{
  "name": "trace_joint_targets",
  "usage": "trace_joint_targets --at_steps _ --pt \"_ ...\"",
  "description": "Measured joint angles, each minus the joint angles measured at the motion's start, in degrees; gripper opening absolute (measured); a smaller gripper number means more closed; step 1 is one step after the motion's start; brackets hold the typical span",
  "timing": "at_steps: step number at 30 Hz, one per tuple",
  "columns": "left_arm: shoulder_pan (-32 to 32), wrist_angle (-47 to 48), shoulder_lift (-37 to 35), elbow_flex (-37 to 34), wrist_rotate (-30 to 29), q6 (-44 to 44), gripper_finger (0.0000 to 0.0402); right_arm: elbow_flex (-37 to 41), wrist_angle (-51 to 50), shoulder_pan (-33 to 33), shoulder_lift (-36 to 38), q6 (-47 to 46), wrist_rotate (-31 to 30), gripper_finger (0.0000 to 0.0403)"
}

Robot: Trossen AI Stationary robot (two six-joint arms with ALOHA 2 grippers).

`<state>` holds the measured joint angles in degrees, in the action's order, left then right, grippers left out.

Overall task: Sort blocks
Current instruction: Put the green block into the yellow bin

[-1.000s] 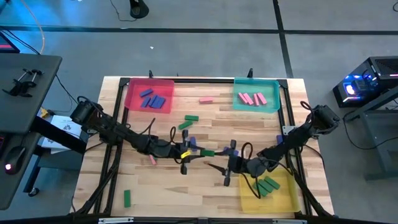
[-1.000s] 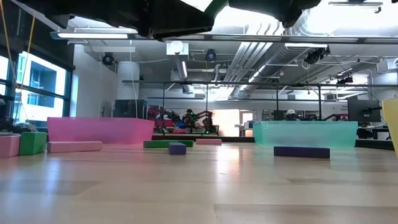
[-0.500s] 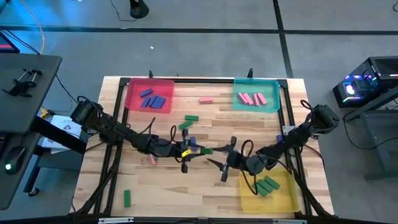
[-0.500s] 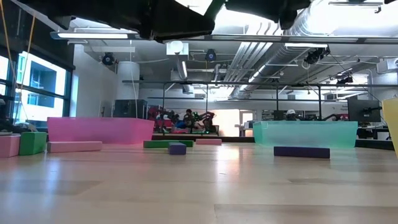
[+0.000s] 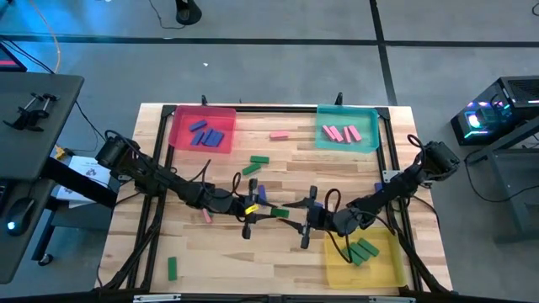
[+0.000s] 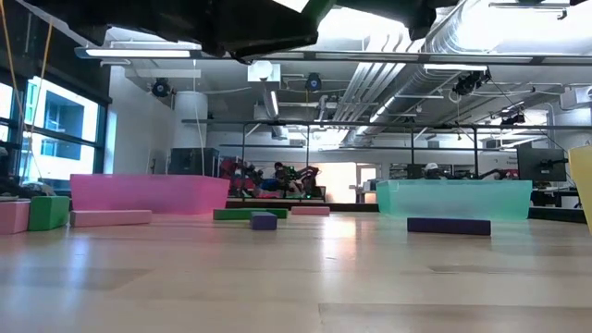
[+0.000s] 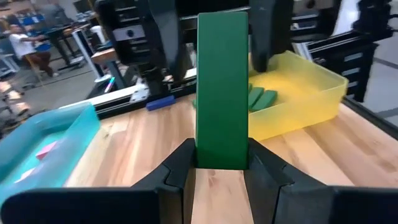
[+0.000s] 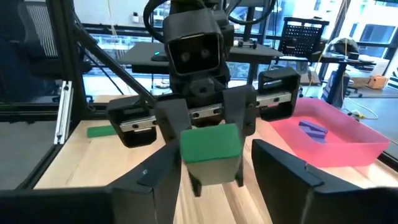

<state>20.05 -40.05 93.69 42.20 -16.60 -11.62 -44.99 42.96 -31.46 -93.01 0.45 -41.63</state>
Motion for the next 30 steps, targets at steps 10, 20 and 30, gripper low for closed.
trace_joint_targets --at_steps 10,20,30 --pt "0.0 0.0 0.0 0.0 0.2 0.8 0.0085 0.0 -0.3 0.0 0.0 0.5 1.2 0.0088" --pt "-0.3 2.7 -0.1 0.0 -0.5 3.0 0.0148 0.0 -6.4 -5.3 4.1 -2.7 -6.3 0.0075" --pt "-1.8 5.9 -0.1 0.0 -0.6 6.9 0.0192 0.0 -51.3 -20.7 17.4 -53.1 -4.6 0.0075"
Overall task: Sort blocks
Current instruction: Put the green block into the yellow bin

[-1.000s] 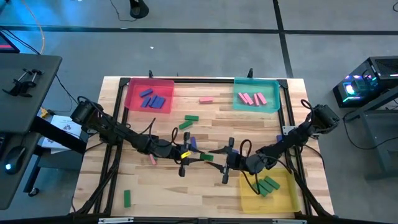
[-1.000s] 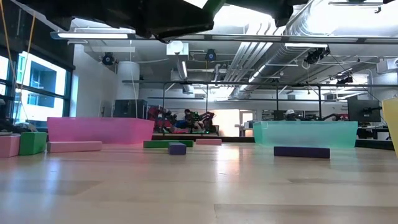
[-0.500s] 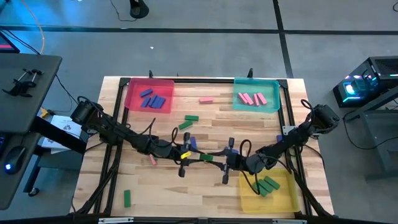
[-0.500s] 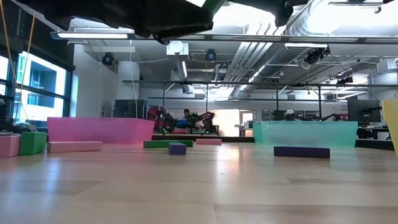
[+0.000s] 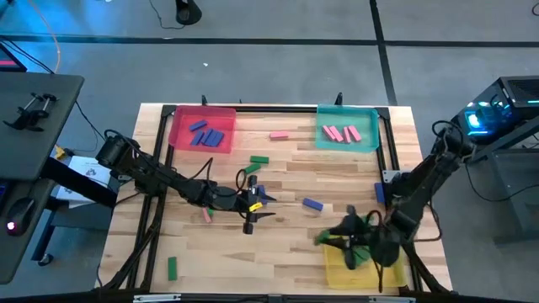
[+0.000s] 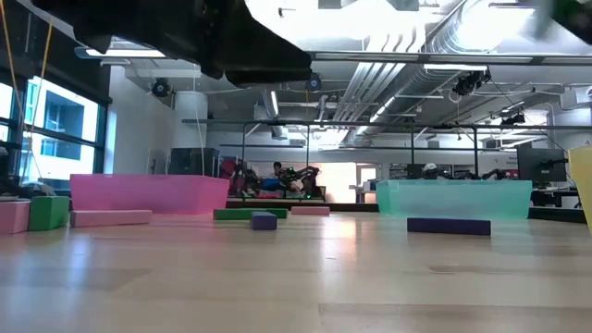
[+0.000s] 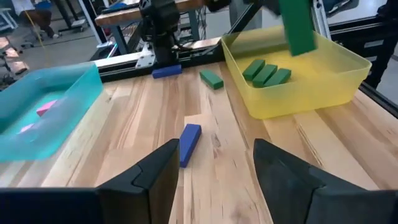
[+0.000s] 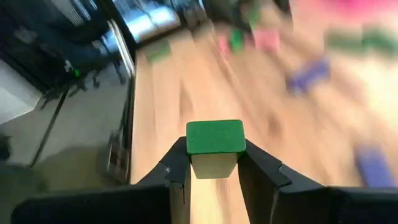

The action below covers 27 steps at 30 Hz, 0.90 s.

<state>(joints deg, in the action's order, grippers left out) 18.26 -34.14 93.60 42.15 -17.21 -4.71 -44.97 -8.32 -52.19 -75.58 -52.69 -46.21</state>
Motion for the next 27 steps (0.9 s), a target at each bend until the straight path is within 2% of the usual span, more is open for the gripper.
trace_joint_targets --at_steps 4,6,8,11,14,21,27 --pt "0.0 0.0 0.0 0.0 0.0 0.0 0.0193 0.0 -15.6 -4.0 -0.1 -24.2 6.3 0.0075" --pt "0.0 0.0 0.0 0.0 0.0 0.0 0.0193 0.0 -20.4 -4.4 -1.4 -33.0 12.4 0.0075" --pt "0.0 0.0 0.0 0.0 0.0 0.0 0.0193 0.0 -22.0 -4.3 -3.0 -37.9 20.1 0.0075" --pt "0.0 0.0 0.0 0.0 0.0 0.0 0.0193 0.0 -20.4 -4.3 -5.6 -40.2 30.3 0.0075" --pt "0.0 0.0 0.0 0.0 0.0 0.0 0.0193 0.0 -16.8 -3.9 -7.4 -41.4 36.5 0.0076" --pt "0.0 -0.1 0.0 0.0 0.0 0.0 0.0193 0.0 -13.2 -1.3 -8.9 -41.7 41.7 0.0144" --pt "0.0 -0.1 0.0 0.0 0.0 0.0 0.0193 0.0 -13.4 0.6 -9.6 -41.2 46.8 0.0162"
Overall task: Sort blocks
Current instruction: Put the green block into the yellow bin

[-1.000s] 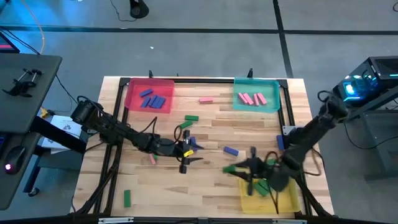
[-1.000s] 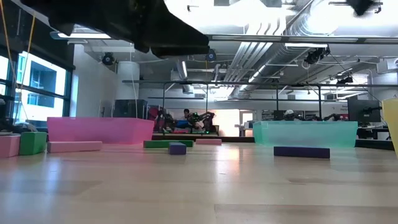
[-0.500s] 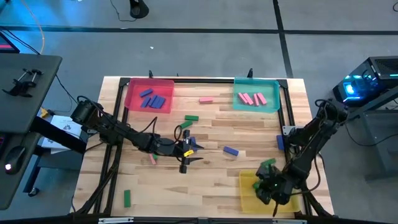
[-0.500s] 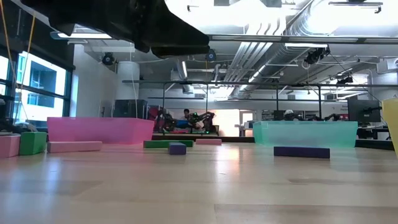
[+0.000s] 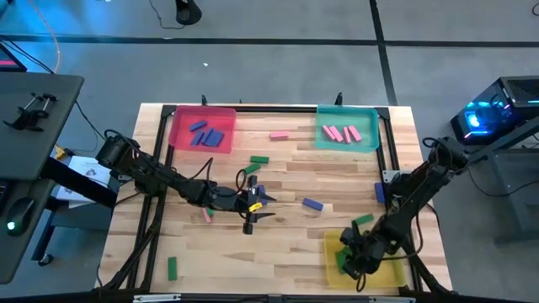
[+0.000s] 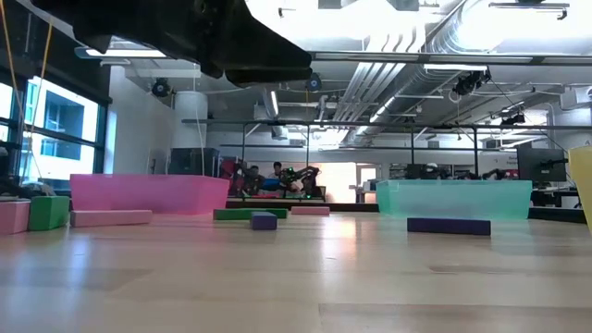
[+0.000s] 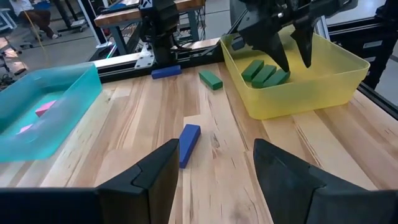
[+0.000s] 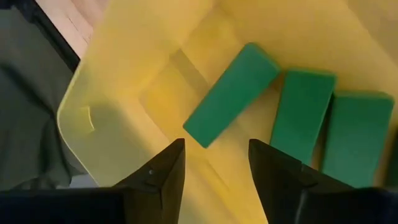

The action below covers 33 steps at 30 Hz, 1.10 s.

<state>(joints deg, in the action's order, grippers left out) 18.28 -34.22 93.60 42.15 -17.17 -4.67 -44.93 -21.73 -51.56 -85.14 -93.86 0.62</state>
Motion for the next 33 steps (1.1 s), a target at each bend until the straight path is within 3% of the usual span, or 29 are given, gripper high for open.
trace_joint_targets --at_steps 6,11,17,27,30,33 --pt "1.1 0.1 0.0 0.0 0.0 -0.6 0.0193 0.0 1.7 0.9 1.1 5.8 -0.3 0.0164" --pt "5.3 3.3 -2.1 0.0 -0.2 -7.9 0.0193 0.0 5.8 0.8 4.0 14.1 -9.6 0.0165" --pt "12.0 13.6 -8.2 0.0 -10.8 -6.1 0.0192 0.0 13.8 0.8 6.7 29.1 -21.1 0.0165" --pt "21.5 40.4 -25.5 0.1 -23.4 19.7 0.0192 0.0 36.6 3.6 6.8 68.2 -43.7 0.0165" --pt "23.6 50.8 -30.6 0.1 -28.5 31.0 0.0192 0.0 38.7 5.3 6.7 74.2 -47.8 0.0165" --pt "24.6 61.4 -35.0 0.1 -32.7 45.9 0.0192 0.0 39.2 7.7 5.7 74.6 -51.3 0.0165"
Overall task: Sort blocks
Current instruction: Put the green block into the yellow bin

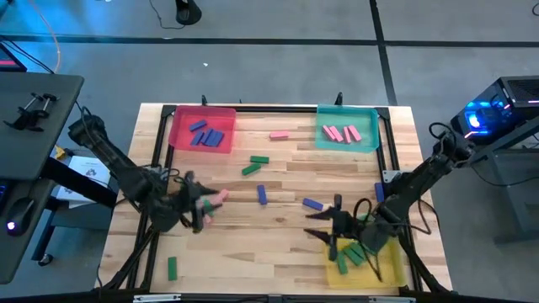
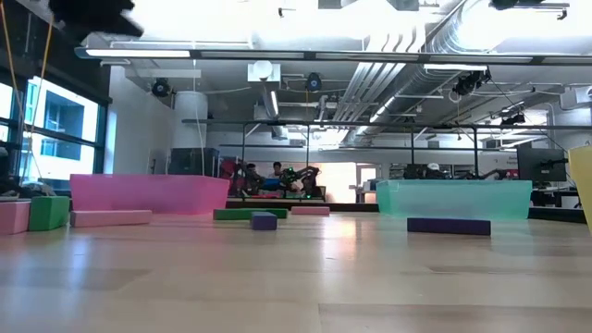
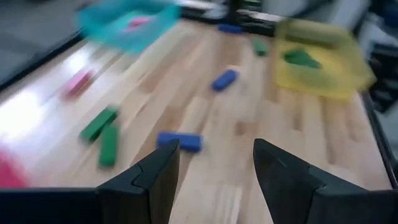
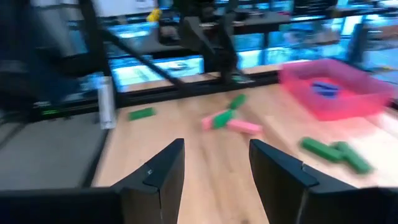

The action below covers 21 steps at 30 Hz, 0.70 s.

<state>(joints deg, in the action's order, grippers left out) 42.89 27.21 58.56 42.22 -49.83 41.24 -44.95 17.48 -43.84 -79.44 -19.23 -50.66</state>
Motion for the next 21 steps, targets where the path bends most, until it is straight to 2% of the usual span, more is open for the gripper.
trace_joint_targets --at_steps 3,5,8,13,17,21 --pt "-0.1 9.7 -2.4 0.0 -0.4 12.9 0.0189 0.0 0.8 2.5 -2.3 -1.0 -0.5 0.0165" --pt "-0.1 14.4 -2.4 0.0 0.4 17.1 0.0184 0.0 0.8 4.1 -4.0 -3.0 0.5 0.0165" --pt "-0.1 17.4 -0.8 0.0 7.1 20.4 0.0176 0.0 0.8 5.7 -6.5 -6.0 3.3 0.0165" --pt "-0.1 17.3 5.3 0.0 20.6 19.8 0.0163 0.0 1.7 6.8 -9.3 -7.8 6.5 0.0165" --pt "0.1 18.4 12.6 0.0 31.5 10.5 0.0156 0.0 3.3 6.7 -9.8 -7.4 6.7 0.0165" --pt "0.2 22.1 18.8 0.0 37.1 10.6 0.0149 0.0 3.4 6.7 -9.9 -6.3 6.7 0.0165"
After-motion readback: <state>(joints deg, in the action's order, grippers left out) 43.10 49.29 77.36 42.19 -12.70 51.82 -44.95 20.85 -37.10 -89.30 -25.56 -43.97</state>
